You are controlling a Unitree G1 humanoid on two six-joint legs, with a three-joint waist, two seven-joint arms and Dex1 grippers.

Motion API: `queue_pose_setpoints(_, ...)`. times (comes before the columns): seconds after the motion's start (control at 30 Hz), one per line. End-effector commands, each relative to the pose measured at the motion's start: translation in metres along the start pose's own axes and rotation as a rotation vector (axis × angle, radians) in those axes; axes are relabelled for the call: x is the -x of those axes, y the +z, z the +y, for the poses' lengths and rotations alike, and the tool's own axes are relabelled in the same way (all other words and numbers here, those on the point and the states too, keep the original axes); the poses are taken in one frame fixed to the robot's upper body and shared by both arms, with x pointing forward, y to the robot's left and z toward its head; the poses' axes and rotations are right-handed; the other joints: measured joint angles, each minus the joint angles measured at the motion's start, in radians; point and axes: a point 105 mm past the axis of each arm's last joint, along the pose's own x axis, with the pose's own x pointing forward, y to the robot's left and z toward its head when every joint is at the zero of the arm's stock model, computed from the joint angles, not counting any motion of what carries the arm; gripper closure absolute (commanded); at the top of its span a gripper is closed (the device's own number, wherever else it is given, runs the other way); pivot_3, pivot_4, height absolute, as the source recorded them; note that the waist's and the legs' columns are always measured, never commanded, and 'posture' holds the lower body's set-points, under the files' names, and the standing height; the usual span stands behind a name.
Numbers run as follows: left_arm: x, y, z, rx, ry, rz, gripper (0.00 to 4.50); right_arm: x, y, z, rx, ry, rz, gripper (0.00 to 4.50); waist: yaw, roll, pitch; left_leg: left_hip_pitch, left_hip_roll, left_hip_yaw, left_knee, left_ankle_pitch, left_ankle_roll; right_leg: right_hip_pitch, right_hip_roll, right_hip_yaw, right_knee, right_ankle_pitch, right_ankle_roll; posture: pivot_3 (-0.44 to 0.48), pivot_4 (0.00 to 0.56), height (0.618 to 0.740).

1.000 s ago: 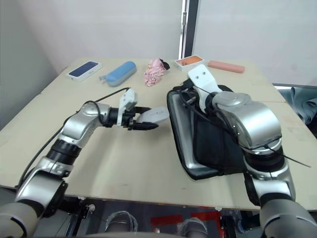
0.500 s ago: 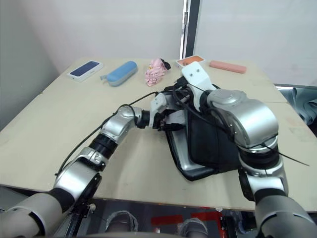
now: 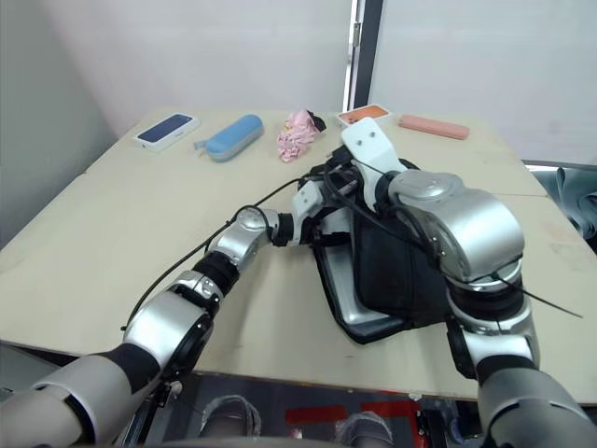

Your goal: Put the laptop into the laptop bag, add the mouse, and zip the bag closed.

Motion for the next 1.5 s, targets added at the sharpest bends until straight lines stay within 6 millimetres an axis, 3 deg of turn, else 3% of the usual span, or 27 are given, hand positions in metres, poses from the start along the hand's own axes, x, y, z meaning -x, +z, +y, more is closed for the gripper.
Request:
queue_pose_setpoints(0.03,-0.007,0.012,0.001,-0.026,0.0,-0.025,1.62,0.014,0.021,0.001,0.034,-0.024,-0.112,4.46,0.0,0.0,0.0,0.0,0.0,0.0,0.0,0.0,0.0,0.0,0.0,0.0,0.0,0.0,0.0,0.0,0.15,0.74)
queue_pose_setpoints(0.37,-0.022,0.011,-0.004,0.032,0.02,-0.042,1.62,0.012,0.022,0.006,0.022,-0.017,-0.121,4.46,0.001,0.0,0.0,0.0,0.0,0.0,0.0,-0.001,-0.001,0.0,0.0,0.0,0.0,0.0,0.0,0.0,0.15,0.74)
queue_pose_setpoints(0.43,-0.019,0.008,-0.002,0.03,0.033,-0.04,0.61,0.013,0.021,0.004,0.023,-0.023,-0.117,4.5,0.0,0.0,0.0,0.0,0.0,0.0,0.0,-0.001,-0.001,0.0,0.0,0.0,0.0,0.0,0.0,0.0,0.15,0.74)
queue_pose_setpoints(0.5,-0.014,0.009,0.001,0.042,0.037,-0.051,0.02,0.014,0.02,0.002,0.021,-0.03,-0.112,4.5,0.0,0.0,0.0,0.0,0.0,0.0,0.0,-0.001,-0.001,0.0,0.0,0.0,0.0,0.0,0.0,0.0,0.15,0.74)
queue_pose_setpoints(0.77,0.01,0.024,0.003,0.006,-0.036,-0.152,0.02,0.016,0.016,-0.003,0.02,-0.04,-0.103,4.5,0.011,0.0,0.0,0.0,0.0,0.0,0.0,-0.001,-0.001,0.0,0.0,0.0,0.0,0.0,0.0,0.0,0.15,0.74)
queue_pose_setpoints(0.83,0.023,0.029,0.001,-0.002,-0.06,-0.189,0.02,0.017,0.014,-0.005,0.018,-0.047,-0.098,4.5,0.012,0.0,0.0,0.0,0.0,0.0,0.0,-0.001,-0.001,0.0,0.0,0.0,0.0,0.0,0.0,0.0,0.15,0.74)
queue_pose_setpoints(0.97,0.068,0.04,-0.011,-0.018,-0.129,-0.22,0.02,0.019,0.01,-0.01,0.008,-0.057,-0.087,4.5,0.008,0.0,0.0,0.0,0.0,0.0,-0.001,-0.001,-0.001,0.0,0.0,0.0,0.0,0.0,-0.001,0.0,0.15,0.74)
queue_pose_setpoints(1.17,0.141,0.047,-0.018,-0.04,-0.144,-0.133,0.02,0.017,0.0,-0.008,-0.007,-0.033,-0.063,4.5,0.013,0.001,0.001,0.0,0.0,0.0,-0.001,-0.005,-0.007,0.0,0.0,-0.001,0.0,-0.003,-0.005,0.0,0.15,0.74)
queue_pose_setpoints(1.4,0.213,0.054,-0.027,0.101,-0.191,-0.027,0.02,0.007,-0.017,0.023,-0.014,0.115,-0.061,4.5,0.007,0.001,0.001,0.001,0.0,0.0,-0.001,-0.005,-0.008,-0.001,0.0,-0.001,0.0,-0.003,-0.005,0.0,0.15,0.74)
queue_pose_setpoints(1.5,0.233,0.058,-0.027,0.127,-0.185,0.011,0.02,0.005,-0.023,0.033,-0.003,0.167,-0.069,4.5,0.004,0.001,0.001,0.001,0.0,0.0,-0.002,-0.005,-0.008,-0.001,0.0,-0.001,-0.001,-0.003,-0.005,0.0,0.15,0.74)
